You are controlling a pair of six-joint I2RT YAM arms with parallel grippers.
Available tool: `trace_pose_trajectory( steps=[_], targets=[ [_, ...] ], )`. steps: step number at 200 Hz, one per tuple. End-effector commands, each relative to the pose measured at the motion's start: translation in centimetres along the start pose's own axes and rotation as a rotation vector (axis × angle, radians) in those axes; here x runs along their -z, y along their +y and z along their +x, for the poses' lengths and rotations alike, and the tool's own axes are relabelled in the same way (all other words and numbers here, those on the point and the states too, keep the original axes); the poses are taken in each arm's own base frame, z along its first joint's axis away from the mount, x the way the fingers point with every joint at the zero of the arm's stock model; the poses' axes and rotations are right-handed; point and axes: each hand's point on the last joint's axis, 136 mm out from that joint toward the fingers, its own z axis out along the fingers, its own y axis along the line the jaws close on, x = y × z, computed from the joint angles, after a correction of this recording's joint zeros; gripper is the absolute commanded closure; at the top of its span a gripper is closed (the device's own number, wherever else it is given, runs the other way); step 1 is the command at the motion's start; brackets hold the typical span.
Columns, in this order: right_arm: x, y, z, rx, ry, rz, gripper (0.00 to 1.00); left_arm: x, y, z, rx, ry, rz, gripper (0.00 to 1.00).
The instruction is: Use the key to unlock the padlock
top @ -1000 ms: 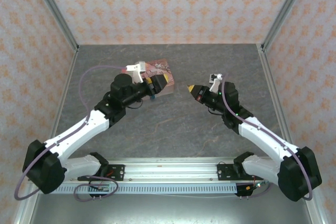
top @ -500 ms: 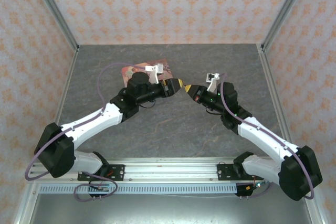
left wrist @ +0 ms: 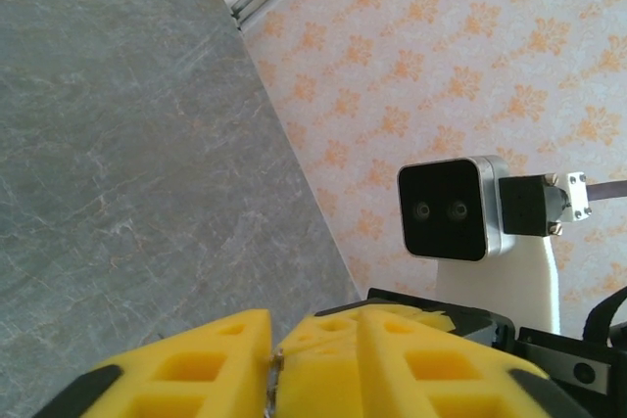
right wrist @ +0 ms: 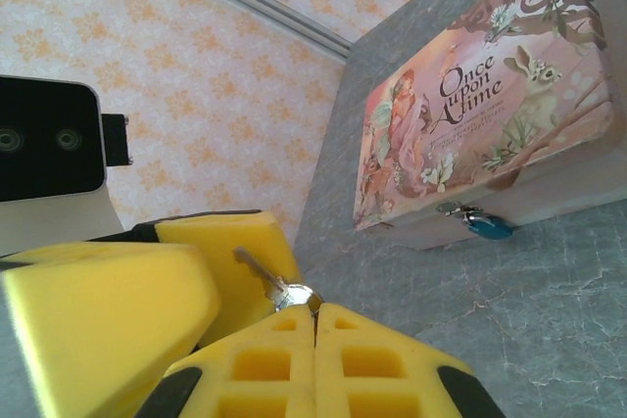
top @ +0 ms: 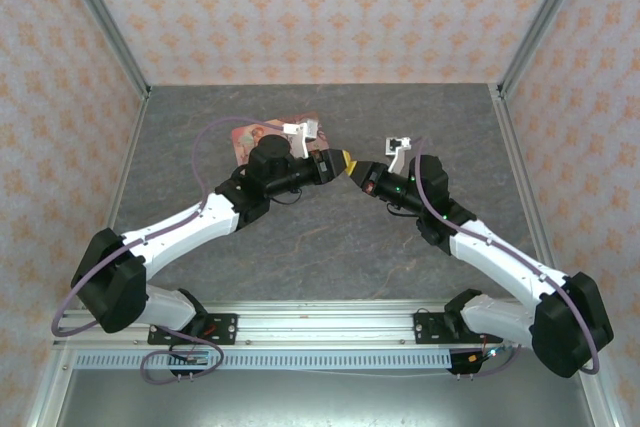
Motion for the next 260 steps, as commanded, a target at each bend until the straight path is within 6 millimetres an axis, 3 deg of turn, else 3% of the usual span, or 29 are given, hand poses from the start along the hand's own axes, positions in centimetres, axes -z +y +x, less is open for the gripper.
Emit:
trace_pose_trajectory(
  steps=[1,24,46,84,123,150,196,260],
  targets=[
    [0.0,2.2,-0.9,0.030,-0.020,-0.065,1.00,0.0,-1.3,-1.1,-0.014,-0.043,0.024,0.79],
    [0.3,2.2,-0.7,0.039,-0.018,-0.060,0.99,0.4,-1.2,-1.2,-0.025,-0.050,0.008,0.91],
    [1.1,1.7,-0.4,0.078,-0.011,-0.022,0.89,1.2,-1.5,-1.5,-0.067,-0.052,-0.007,1.00],
    [3.3,2.2,-0.4,0.128,0.001,-0.083,0.69,3.1,-3.9,-2.1,-0.180,-0.033,0.024,1.00],
    [4.6,5.8,-0.6,0.184,0.033,-0.284,0.55,4.1,-6.9,-1.4,-0.261,0.051,0.117,1.00],
    [5.2,8.1,-0.3,0.244,0.056,-0.382,0.49,4.6,-7.7,-0.9,-0.288,0.088,0.150,1.00],
    [4.5,9.3,0.2,0.275,0.094,-0.412,0.50,4.8,-8.2,-0.7,-0.301,0.102,0.171,1.00],
    [3.7,9.3,0.1,0.273,0.090,-0.402,0.68,4.9,-8.1,-0.9,-0.300,0.091,0.161,1.00]
  ],
)
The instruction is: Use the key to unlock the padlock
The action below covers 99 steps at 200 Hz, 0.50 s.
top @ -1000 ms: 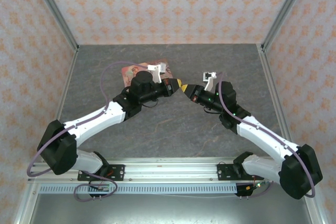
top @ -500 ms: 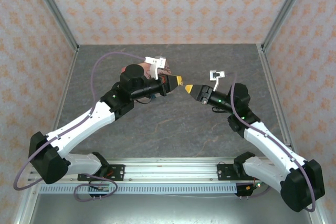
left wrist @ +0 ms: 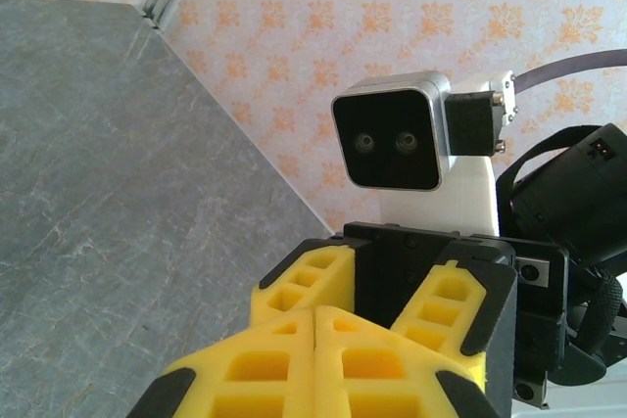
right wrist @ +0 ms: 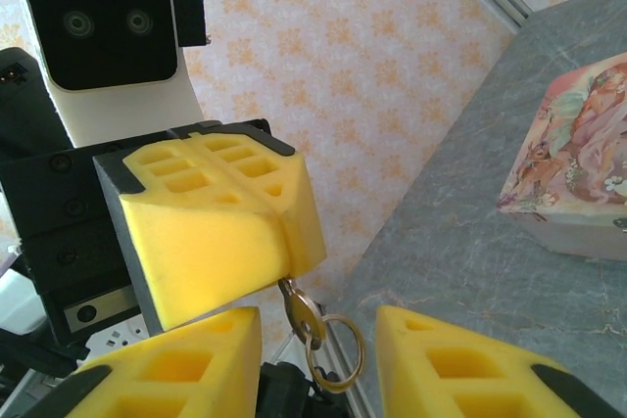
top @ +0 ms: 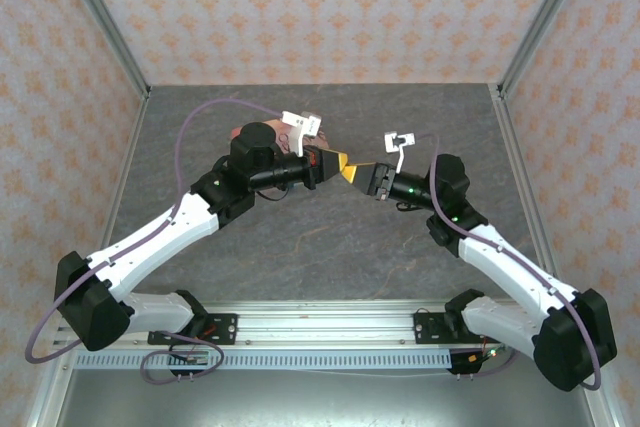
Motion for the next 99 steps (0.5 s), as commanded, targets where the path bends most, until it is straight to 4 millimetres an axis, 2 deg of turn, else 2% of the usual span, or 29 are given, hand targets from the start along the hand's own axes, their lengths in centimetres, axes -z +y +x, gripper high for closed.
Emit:
trace_pose_trajectory(
  steps=[1,33,99],
  targets=[
    [-0.06,2.14,-1.38,0.075,-0.034,-0.056,0.68,0.73,-1.49,-0.87,-0.034,-0.014,0.029,1.00],
    [0.14,1.66,-1.31,0.076,-0.045,-0.030,0.72,0.75,-1.34,-0.87,-0.037,-0.016,0.020,1.00],
    [0.30,1.46,-0.96,0.074,-0.033,-0.012,0.92,0.88,-0.94,-1.04,-0.043,-0.027,-0.007,1.00]
  ],
)
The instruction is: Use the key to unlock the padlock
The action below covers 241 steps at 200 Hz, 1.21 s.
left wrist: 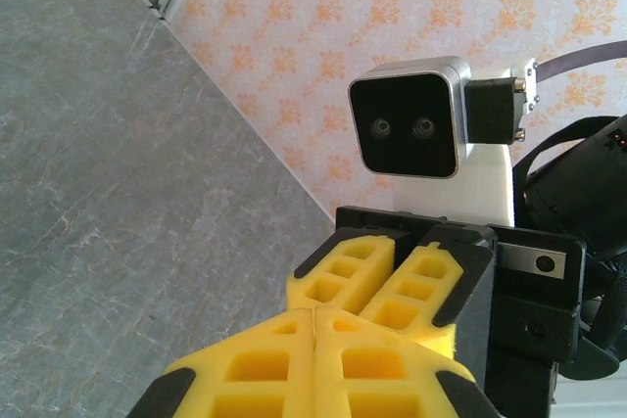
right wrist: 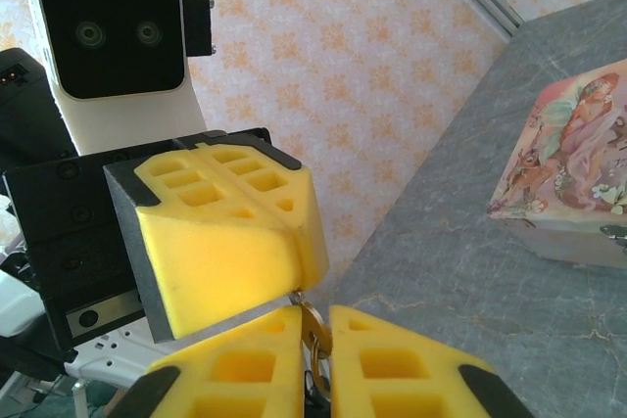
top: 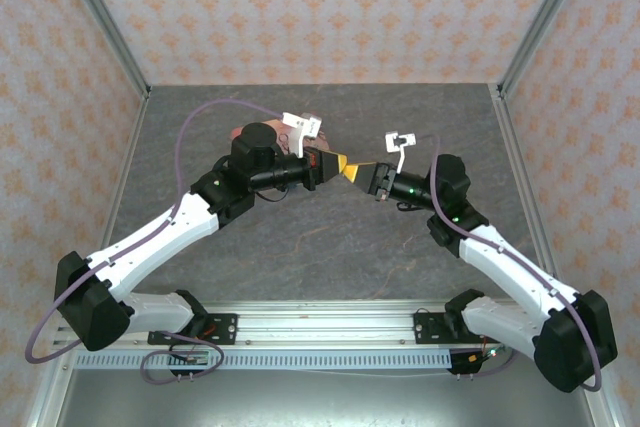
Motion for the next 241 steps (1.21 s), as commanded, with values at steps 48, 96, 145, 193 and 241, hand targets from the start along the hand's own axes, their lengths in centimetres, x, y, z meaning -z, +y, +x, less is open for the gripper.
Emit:
trace_pose_trajectory(
  steps=[48,96,145,193,241],
  targets=[
    [0.2,1.1,-0.6,0.053,-0.013,-0.008,1.00,1.1,-0.5,-1.9,-0.038,-0.069,-0.034,0.98],
    [0.2,-2.1,-0.2,0.059,0.014,0.156,1.00,3.4,3.1,-2.8,0.012,-0.114,-0.177,0.57],
    [-2.3,-8.7,0.1,-0.021,0.076,0.308,1.00,6.6,11.6,1.1,0.210,-0.125,-0.357,0.26],
    [-8.4,-15.2,-1.4,-0.100,0.130,0.319,1.00,6.7,16.9,7.2,0.333,-0.078,-0.452,0.18],
    [-13.9,-22.1,-1.5,-0.201,0.173,0.344,1.00,7.0,20.4,10.3,0.371,-0.059,-0.551,0.07]
  ],
)
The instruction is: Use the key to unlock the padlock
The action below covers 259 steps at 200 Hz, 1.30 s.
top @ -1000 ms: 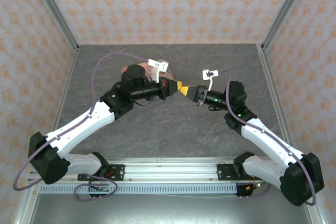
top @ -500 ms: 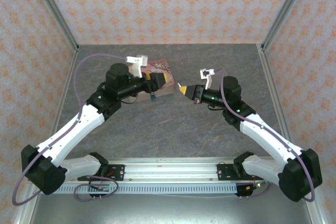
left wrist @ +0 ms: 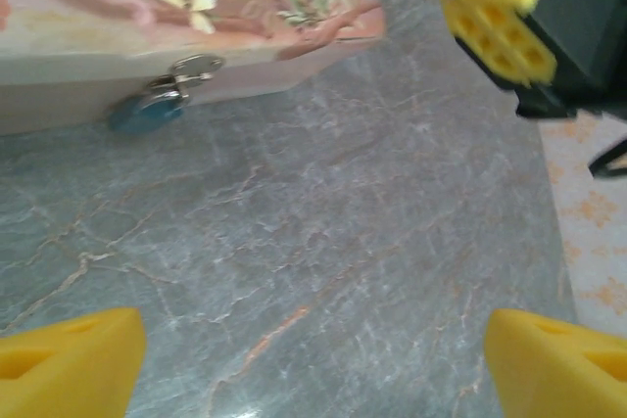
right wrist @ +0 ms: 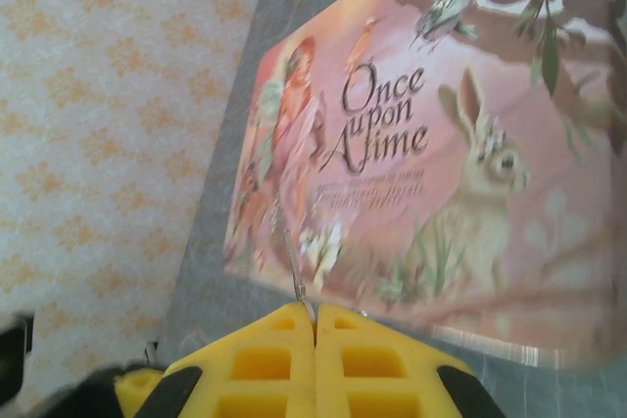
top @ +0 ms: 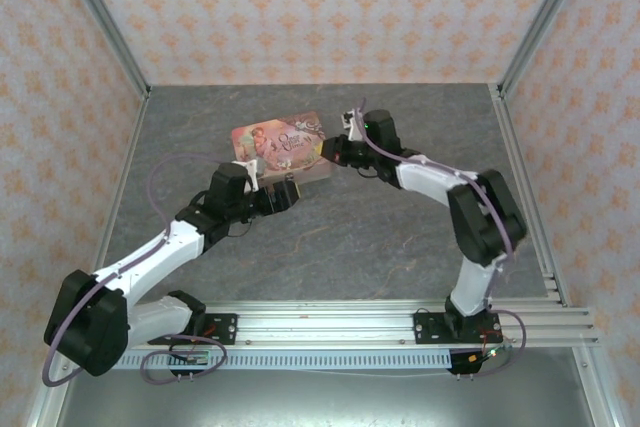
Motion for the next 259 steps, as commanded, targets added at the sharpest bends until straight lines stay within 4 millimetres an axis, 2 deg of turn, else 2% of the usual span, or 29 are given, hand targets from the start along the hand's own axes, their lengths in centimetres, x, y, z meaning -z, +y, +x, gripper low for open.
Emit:
trace_pose_trajectory(
  steps=[1,21,47,70,99,125,155,198,259],
  targets=[
    [-2.4,-0.2,-1.7,-0.005,-0.002,-0.033,1.00,-0.3,0.8,-1.4,0.008,-0.077,-0.023,0.06],
    [-4.2,-1.6,-1.7,-0.014,0.038,-0.009,1.00,-0.8,1.6,-1.2,0.003,-0.065,-0.049,0.05],
    [-4.9,-3.0,-1.3,-0.020,0.059,0.044,1.00,-1.2,2.3,-1.1,-0.007,-0.061,-0.074,0.05],
    [-4.5,-4.5,0.0,-0.030,0.098,0.110,1.00,-1.6,2.7,-1.2,-0.023,-0.068,-0.085,0.04],
    [-3.7,-6.9,2.6,-0.061,0.153,0.202,1.00,-2.5,2.5,-1.6,-0.048,-0.084,-0.060,0.04],
    [-2.6,-7.9,4.7,-0.083,0.171,0.246,1.00,-3.2,2.3,-1.9,-0.083,-0.087,-0.043,0.05],
    [-1.2,-8.1,6.3,-0.099,0.170,0.272,1.00,-4.2,2.8,-1.6,-0.120,-0.070,-0.054,0.10],
    [0.2,-7.7,7.2,-0.105,0.142,0.293,1.00,-5.7,3.9,-1.0,-0.195,-0.055,-0.067,0.17],
    [0.2,-7.9,7.2,-0.098,0.133,0.300,1.00,-7.7,4.0,-2.1,-0.288,-0.074,-0.063,0.21]
  ],
)
